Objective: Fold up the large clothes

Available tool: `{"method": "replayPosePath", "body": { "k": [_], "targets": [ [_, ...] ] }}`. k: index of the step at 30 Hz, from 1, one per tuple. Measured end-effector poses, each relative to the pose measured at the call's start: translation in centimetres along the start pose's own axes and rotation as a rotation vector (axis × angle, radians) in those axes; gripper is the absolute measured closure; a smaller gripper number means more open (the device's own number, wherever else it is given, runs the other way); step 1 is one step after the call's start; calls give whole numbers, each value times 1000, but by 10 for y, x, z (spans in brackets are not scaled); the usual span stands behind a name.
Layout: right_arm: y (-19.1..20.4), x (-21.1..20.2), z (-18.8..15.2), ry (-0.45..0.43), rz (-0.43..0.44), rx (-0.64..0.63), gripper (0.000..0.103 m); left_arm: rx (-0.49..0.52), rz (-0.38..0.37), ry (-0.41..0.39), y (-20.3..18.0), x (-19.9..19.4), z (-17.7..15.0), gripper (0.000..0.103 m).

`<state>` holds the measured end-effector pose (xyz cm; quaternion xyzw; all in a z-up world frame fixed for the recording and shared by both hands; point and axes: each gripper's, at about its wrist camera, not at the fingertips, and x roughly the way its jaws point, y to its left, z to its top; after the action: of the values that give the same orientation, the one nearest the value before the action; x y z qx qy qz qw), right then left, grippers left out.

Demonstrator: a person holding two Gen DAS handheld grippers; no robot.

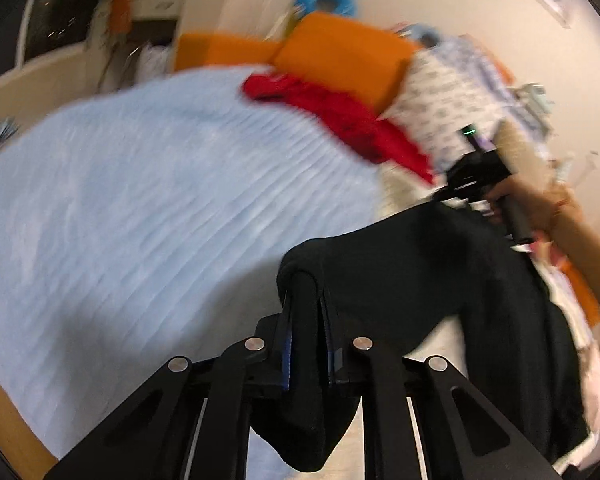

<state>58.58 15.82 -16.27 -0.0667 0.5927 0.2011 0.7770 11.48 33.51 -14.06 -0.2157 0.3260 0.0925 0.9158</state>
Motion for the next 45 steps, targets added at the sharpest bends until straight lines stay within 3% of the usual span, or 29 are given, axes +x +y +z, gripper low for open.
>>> {"method": "replayPosePath", "body": {
  "k": [4,8,10,13,17,22,26,30,32,33,34,35,37,39,42,45],
  "targets": [
    [-24,-38,-4,-35,56,10,100,144,-99,-69,-71,-39,12,87],
    [-69,-70,-16,-54,125,58,100,349,-214,-92,-165,-67,-6,87],
    [-96,-81,-25,-59,156,79,100,485,-250,-92,-212,-74,-28,86],
    [-134,-90,-40,-65,195,109,100,749,-313,-35,-290,-69,-88,86],
    [-180,-90,-57,-73,238,152,100,936,-360,67,-354,-46,-155,86],
    [-218,-70,-69,-71,245,152,100,1087,-358,164,-399,-14,-220,86],
    [-226,-45,-73,-63,244,122,100,1227,-308,221,-417,16,-268,86],
    [-222,-27,-81,-65,216,65,97,1278,-291,202,-423,21,-289,80],
    [-217,-27,-85,-92,195,18,91,1279,-281,191,-425,20,-289,67],
    [-212,-31,-86,-98,193,-16,69,1275,-263,182,-426,20,-286,39],
    [-209,-35,-88,-97,190,-35,36,1270,-231,163,-425,18,-284,7],
    [-203,-47,-92,-103,163,-64,24,1258,-212,137,-423,13,-279,3],
    [-195,-72,-101,-148,125,-114,23,1219,-219,138,-418,3,-266,3],
    [-193,-112,-122,-187,150,-155,23,1160,-215,173,-414,-7,-247,3],
    [-206,-178,-173,-248,198,-170,20,1101,-187,176,-412,-20,-213,3],
    [-229,-244,-248,-341,192,-182,14,1085,-140,146,-419,-29,-173,3]
  ]
}}
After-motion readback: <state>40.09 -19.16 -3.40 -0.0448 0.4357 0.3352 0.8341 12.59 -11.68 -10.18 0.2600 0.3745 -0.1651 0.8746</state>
